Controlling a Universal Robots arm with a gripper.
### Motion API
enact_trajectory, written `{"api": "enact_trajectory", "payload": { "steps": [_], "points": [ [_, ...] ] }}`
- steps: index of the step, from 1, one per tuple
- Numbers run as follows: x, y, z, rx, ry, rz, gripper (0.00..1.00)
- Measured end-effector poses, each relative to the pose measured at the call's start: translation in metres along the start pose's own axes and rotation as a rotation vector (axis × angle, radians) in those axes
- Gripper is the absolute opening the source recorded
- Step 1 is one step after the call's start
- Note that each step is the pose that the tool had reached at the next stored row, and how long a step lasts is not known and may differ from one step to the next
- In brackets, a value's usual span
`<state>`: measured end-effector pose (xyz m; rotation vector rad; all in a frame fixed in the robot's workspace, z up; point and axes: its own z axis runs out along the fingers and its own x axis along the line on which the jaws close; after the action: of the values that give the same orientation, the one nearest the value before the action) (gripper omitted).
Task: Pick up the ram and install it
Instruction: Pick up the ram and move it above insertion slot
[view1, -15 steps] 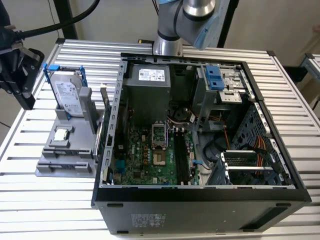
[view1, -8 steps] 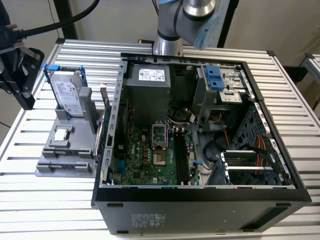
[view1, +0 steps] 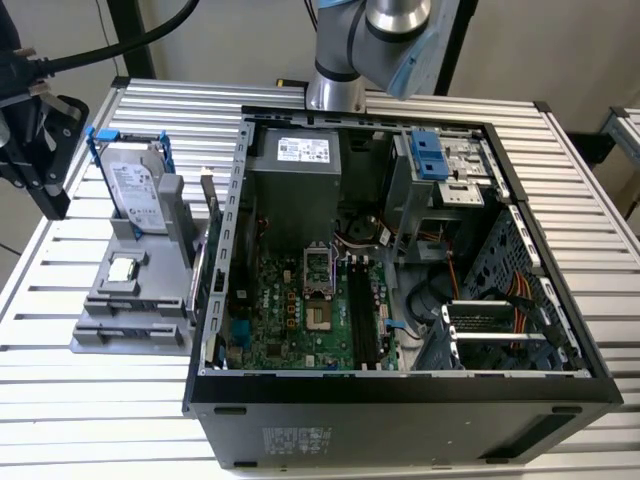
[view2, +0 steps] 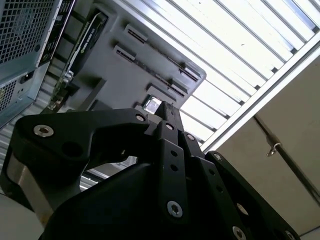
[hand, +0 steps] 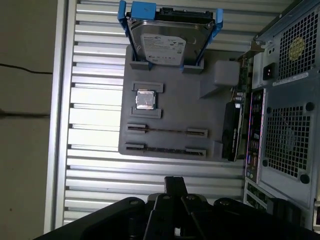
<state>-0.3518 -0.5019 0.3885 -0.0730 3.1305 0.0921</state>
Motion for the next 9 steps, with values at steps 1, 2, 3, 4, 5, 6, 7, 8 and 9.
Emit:
{"api": "enact_trajectory", "payload": {
  "steps": [1,2,3,4,5,6,7,8,9],
  "points": [
    [0.0,0.0,0.0,0.0,0.0001,0.0,0.0],
    [0.0,0.0,0.0,0.0,0.0,0.0,0.0],
    [0.0,0.0,0.0,0.0,0.0,0.0,0.0],
    [0.0,0.0,0.0,0.0,0.0,0.0,0.0],
    [0.0,0.0,0.0,0.0,0.0001,0.0,0.0],
    [0.0,0.0,0.0,0.0,0.0,0.0,0.0],
    [0.0,0.0,0.0,0.0001,0.0001,-0.001,0.0],
    [0.0,0.0,0.0,0.0002,0.0002,-0.003,0.0],
    [0.0,0.0,0.0001,0.0003,0.0003,-0.007,0.0]
  ]
}}
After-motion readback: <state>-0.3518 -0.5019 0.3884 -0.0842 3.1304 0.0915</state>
